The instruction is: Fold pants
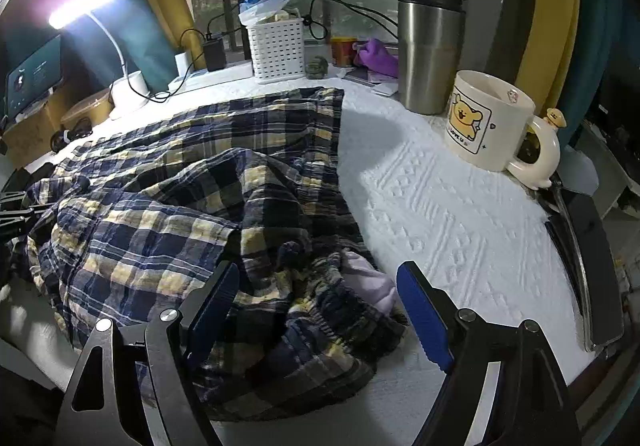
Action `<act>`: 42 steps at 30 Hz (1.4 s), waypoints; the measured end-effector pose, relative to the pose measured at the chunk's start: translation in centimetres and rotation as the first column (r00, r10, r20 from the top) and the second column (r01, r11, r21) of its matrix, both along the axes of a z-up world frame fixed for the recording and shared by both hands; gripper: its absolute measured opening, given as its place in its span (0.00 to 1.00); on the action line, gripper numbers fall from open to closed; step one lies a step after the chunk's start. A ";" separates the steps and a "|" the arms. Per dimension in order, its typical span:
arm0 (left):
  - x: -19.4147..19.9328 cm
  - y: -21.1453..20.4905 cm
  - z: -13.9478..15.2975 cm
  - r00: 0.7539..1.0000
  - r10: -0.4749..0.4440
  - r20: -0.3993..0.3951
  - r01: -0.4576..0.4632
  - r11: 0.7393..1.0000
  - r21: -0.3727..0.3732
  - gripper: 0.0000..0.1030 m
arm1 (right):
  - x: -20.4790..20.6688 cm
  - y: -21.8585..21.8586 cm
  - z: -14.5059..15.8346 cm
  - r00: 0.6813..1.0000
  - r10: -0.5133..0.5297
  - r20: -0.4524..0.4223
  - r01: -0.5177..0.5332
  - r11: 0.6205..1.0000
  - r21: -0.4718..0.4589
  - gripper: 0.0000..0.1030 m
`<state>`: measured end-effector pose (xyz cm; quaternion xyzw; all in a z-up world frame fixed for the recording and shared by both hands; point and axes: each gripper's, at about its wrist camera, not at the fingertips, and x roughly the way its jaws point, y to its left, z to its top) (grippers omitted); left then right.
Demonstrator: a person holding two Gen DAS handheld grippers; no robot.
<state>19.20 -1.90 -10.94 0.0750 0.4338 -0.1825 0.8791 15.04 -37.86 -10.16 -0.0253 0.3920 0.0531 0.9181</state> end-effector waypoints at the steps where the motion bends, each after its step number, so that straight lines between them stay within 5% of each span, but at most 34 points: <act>1: -0.2 0.1 0.0 1.000 0.001 0.006 -0.001 1.000 0.003 0.16 | 0.0 0.1 0.0 1.000 0.002 0.000 -0.002 1.000 -0.002 0.80; 9: -1.9 0.2 1.2 0.997 0.047 0.069 -0.048 0.999 0.003 0.09 | -0.4 0.2 0.1 1.000 0.003 0.006 -0.003 1.000 -0.005 0.80; 14: -5.5 1.2 3.0 0.985 0.136 0.107 -0.127 0.988 -0.087 0.07 | -1.1 0.2 0.4 1.000 0.008 0.025 -0.007 0.999 -0.047 0.80; 18: -8.5 2.4 2.8 0.970 0.232 0.076 -0.220 0.965 -0.140 0.07 | -1.9 0.0 0.5 0.999 0.030 0.038 -0.028 0.998 -0.064 0.80; 25: -10.7 2.8 0.3 0.960 0.275 -0.042 -0.278 0.953 -0.116 0.08 | -3.9 -0.3 0.5 0.995 0.068 0.078 -0.057 0.989 -0.133 0.80; 27: -11.1 2.7 1.0 0.963 0.267 -0.026 -0.269 0.958 -0.096 0.14 | -4.9 -0.4 0.4 0.992 0.083 0.092 -0.068 0.985 -0.156 0.80; 29: -11.4 3.0 1.9 0.963 0.271 0.008 -0.270 0.960 -0.074 0.37 | -6.0 -0.6 0.4 0.989 0.102 0.104 -0.083 0.982 -0.169 0.80; 31: -11.6 3.6 3.0 0.960 0.278 0.046 -0.275 0.960 -0.060 0.46 | -7.0 -0.7 0.2 0.988 0.112 0.109 -0.091 0.979 -0.185 0.81; 35: -11.1 4.5 4.6 0.957 0.274 0.096 -0.272 0.962 -0.032 0.49 | -8.9 -0.5 -0.8 0.983 0.149 0.105 -0.117 0.959 -0.258 0.90; 42: -8.3 3.2 4.5 0.980 0.178 0.085 -0.173 0.983 -0.059 0.49 | -9.2 1.8 -3.1 0.965 0.247 0.088 -0.184 0.878 -0.442 0.91</act>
